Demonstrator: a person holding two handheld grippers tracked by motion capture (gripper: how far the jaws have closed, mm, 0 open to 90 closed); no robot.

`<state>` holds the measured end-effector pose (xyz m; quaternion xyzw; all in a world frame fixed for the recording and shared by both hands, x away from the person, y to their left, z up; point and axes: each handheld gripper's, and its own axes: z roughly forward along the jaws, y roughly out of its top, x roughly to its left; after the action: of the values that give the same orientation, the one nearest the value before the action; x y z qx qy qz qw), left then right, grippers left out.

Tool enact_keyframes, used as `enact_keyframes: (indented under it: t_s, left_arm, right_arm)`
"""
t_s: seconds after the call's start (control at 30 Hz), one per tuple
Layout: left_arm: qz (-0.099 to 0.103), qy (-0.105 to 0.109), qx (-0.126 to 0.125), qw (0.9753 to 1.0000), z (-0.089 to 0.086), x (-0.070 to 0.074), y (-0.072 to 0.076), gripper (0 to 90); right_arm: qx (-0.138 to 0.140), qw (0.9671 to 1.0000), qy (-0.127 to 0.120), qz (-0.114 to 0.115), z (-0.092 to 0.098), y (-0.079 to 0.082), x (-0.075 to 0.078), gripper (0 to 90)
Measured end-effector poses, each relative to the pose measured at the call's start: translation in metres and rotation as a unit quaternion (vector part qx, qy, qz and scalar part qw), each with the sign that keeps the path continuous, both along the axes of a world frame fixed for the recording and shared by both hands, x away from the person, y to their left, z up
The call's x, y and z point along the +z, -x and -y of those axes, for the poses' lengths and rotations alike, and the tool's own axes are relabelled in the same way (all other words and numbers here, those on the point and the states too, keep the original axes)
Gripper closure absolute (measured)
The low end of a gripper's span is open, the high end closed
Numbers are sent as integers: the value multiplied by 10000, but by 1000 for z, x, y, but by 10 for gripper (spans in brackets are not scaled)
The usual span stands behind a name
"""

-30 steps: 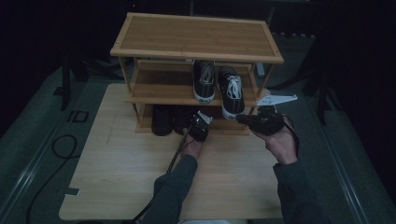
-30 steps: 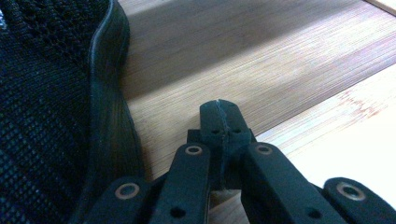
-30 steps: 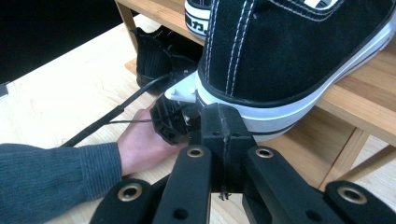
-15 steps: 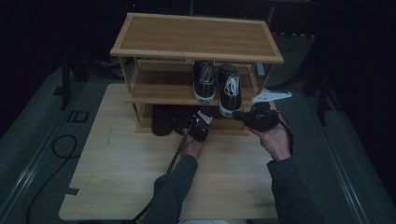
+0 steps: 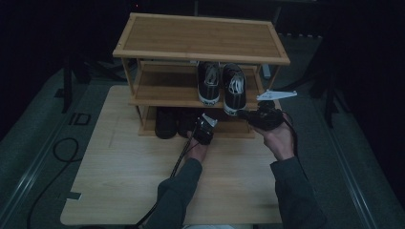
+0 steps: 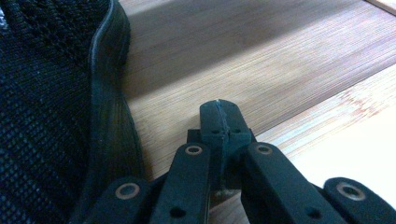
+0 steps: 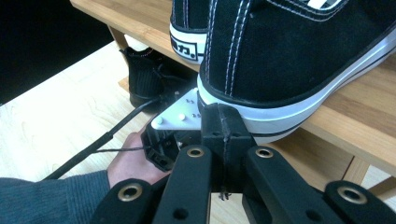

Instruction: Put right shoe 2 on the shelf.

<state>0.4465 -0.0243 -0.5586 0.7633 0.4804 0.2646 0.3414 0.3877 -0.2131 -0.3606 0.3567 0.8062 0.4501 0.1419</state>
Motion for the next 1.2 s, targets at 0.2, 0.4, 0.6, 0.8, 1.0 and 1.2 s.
enact_keyframes:
  t_s: [0.2,0.4,0.6,0.8,1.0,1.2]
  left_arm:
    - [-14,5,-3,10000,0,0,0,900]
    - [-2,-1,0,10000,0,0,0,900]
    - [-22,-34,-19,10000,-1,0,0,900]
    - [-8,-16,-2,10000,0,0,0,900]
    - [-24,-33,-8,10000,-1,0,0,900]
    - [-42,-63,-42,10000,-1,1,0,900]
  right_arm:
    - [-188,9997,150,35,-2,-6,-2,900]
    - [-165,9998,112,2,-3,-11,-4,900]
    - [-168,9998,113,14,-3,-17,-3,900]
    - [-131,9999,101,2,-6,-21,-3,900]
    - [-136,9998,152,-33,-9,-26,-4,900]
    - [-136,9997,225,-24,-13,-31,-5,900]
